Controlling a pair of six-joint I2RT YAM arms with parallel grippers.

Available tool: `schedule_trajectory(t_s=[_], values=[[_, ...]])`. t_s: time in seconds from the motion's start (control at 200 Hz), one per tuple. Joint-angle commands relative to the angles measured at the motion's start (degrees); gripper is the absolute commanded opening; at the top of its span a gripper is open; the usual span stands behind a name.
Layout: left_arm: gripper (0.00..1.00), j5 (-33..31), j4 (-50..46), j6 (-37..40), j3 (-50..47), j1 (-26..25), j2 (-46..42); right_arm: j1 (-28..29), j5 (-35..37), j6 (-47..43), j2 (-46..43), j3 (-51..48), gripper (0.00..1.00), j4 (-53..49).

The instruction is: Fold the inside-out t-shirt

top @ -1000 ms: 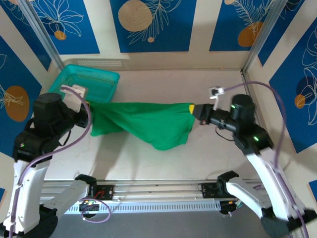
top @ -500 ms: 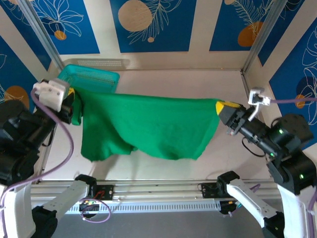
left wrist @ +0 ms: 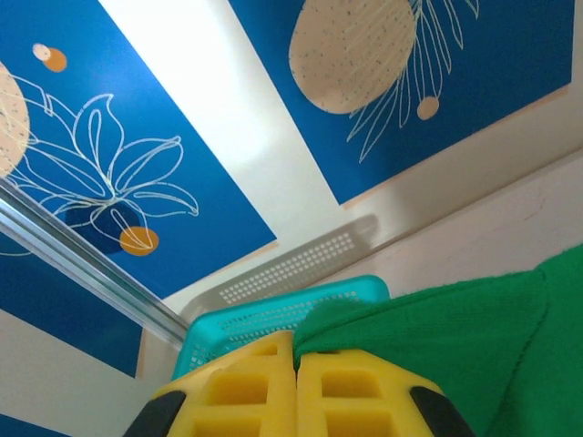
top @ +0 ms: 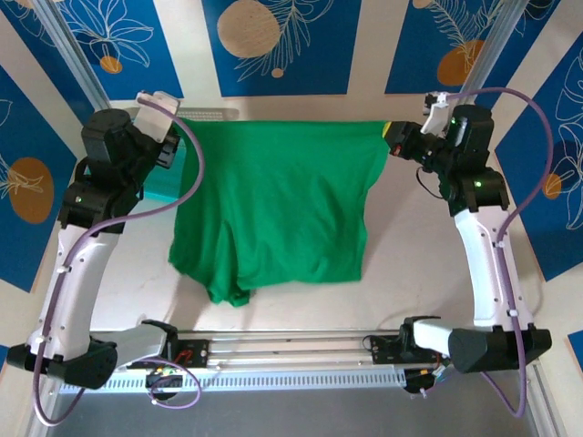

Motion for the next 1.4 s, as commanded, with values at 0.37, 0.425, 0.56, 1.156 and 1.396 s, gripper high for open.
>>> schedule_trajectory(t_s=[0.37, 0.425, 0.56, 1.156, 1.396], values=[[0.0, 11.84, 6.04, -1.38, 0.1, 0.58, -20.75, 0.5, -7.17, 5.48, -28.92, 0.44, 0.0, -12.54], [0.0, 13.62, 4.78, -3.16, 1.91, 0.6, -21.06, 0.46, -7.79, 6.0, -29.42, 2.42, 0.0, -14.37], [0.0, 16.06, 2.03, -4.0, 6.51, 0.6, -18.39, 0.56, -7.39, 6.73, -28.02, 6.41, 0.0, -16.1], [0.0, 21.15, 1.95, 3.5, 6.39, 0.5, 32.62, -2.61, 3.46, 0.36, 10.34, -8.48, 0.0, 2.63], [0.63, 11.58, -12.93, -8.88, 42.68, 0.34, 68.63, -7.09, -1.8, 5.24, 40.26, 2.01, 0.28, 12.27]])
